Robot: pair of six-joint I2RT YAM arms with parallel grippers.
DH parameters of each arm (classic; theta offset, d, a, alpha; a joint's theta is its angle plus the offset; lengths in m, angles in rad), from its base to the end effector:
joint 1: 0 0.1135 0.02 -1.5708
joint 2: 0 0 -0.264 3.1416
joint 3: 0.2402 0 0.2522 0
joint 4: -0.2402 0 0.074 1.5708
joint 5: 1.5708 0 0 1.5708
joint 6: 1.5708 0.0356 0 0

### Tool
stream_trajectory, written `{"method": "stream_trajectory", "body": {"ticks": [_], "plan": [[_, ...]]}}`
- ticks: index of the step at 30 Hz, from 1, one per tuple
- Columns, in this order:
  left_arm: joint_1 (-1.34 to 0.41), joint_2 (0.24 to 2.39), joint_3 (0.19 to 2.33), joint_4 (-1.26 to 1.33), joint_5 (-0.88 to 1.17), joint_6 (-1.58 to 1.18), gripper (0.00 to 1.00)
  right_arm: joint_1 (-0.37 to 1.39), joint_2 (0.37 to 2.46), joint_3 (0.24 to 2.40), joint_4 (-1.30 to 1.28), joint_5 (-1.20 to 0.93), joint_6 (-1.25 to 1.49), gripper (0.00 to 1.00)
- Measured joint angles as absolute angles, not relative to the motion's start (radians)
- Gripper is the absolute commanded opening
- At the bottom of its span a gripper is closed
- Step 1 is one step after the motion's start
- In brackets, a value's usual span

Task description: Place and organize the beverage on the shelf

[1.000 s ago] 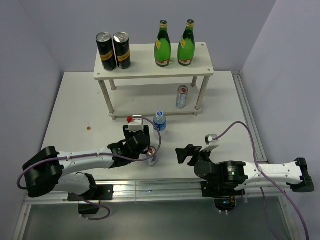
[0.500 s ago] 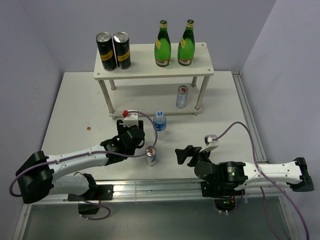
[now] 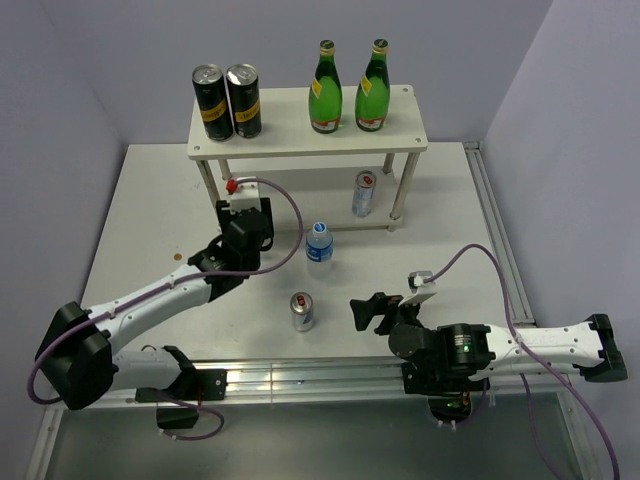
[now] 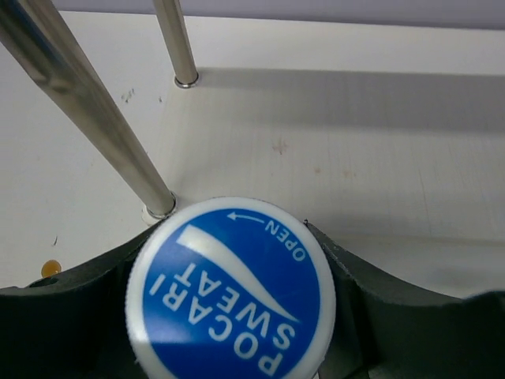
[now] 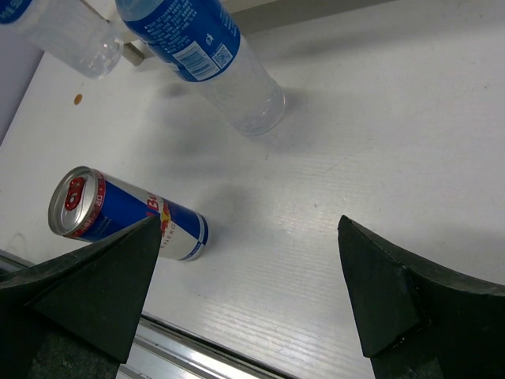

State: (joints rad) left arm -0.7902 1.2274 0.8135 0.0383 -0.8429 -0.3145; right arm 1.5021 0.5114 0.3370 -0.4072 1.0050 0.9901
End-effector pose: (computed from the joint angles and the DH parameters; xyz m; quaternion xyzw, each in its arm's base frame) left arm 0.2092 -0.1734 0.2827 -0.0460 0.7873 0.0185 0.6145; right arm 0.0382 0.1169 0.2081 0.0259 0.8041 0.2590 0.5345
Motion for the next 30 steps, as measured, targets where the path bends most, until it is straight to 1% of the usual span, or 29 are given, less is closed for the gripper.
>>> {"method": "stream_trajectory", "body": {"ticks": [10, 18, 30], "plan": [[-0.667, 1.388, 0.881, 0.148, -0.791, -0.278, 0.0, 1.51, 0.509, 0.337, -0.405, 1.005, 0.986, 1.0], [-0.639, 1.47, 0.937, 0.229, -0.785, -0.274, 0.0, 1.517, 0.52, 0.337, -0.404, 1.005, 0.978, 1.0], [-0.611, 1.588, 0.993, 0.367, -0.845, -0.31, 0.0, 1.523, 0.545, 0.337, -0.395, 1.005, 0.968, 1.0]]}}
